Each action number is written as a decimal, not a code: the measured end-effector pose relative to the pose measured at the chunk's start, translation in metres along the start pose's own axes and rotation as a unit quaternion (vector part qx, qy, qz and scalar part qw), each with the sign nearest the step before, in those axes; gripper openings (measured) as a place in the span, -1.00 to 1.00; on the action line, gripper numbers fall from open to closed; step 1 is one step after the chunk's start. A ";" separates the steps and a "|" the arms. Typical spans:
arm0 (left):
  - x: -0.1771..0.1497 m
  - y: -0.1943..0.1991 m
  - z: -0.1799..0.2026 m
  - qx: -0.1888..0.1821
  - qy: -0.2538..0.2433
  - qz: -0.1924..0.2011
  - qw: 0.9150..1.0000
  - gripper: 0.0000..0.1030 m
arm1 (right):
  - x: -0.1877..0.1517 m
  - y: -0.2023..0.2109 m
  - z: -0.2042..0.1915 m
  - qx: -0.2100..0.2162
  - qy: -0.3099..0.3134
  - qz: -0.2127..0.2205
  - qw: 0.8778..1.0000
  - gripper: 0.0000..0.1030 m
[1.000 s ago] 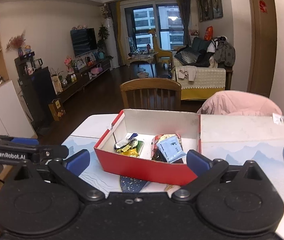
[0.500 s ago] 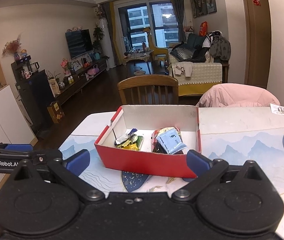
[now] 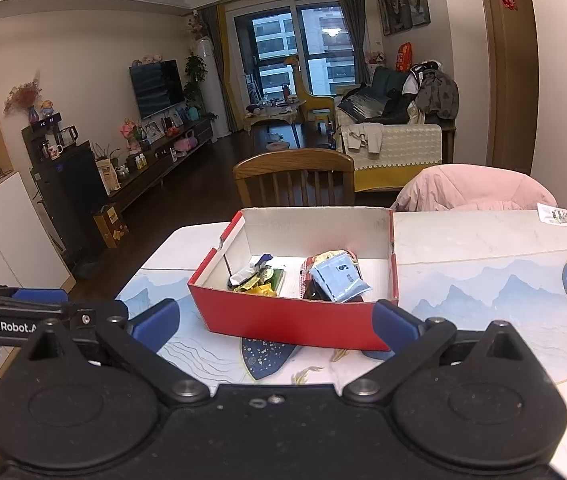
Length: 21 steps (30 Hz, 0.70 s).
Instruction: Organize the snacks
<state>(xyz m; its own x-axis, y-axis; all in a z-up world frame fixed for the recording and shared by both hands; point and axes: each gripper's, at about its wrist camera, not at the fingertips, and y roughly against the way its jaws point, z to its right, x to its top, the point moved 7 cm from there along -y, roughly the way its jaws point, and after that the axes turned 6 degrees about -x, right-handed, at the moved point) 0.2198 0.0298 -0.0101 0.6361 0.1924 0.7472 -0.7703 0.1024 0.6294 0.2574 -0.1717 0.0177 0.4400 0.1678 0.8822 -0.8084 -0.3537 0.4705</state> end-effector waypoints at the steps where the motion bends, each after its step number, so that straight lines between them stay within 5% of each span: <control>1: 0.000 0.000 0.000 0.000 0.000 0.000 1.000 0.96 | 0.000 0.001 0.000 -0.002 0.000 0.001 1.000 1.00; 21: 0.000 0.004 0.016 -0.003 -0.019 0.013 1.000 0.96 | -0.005 0.004 -0.001 -0.005 -0.005 0.001 1.000 1.00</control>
<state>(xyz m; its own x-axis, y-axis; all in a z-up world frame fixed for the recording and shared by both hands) 0.2180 0.0151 -0.0042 0.6175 0.1571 0.7707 -0.7864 0.1042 0.6088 0.2512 -0.1731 0.0149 0.4434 0.1573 0.8824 -0.8127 -0.3448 0.4698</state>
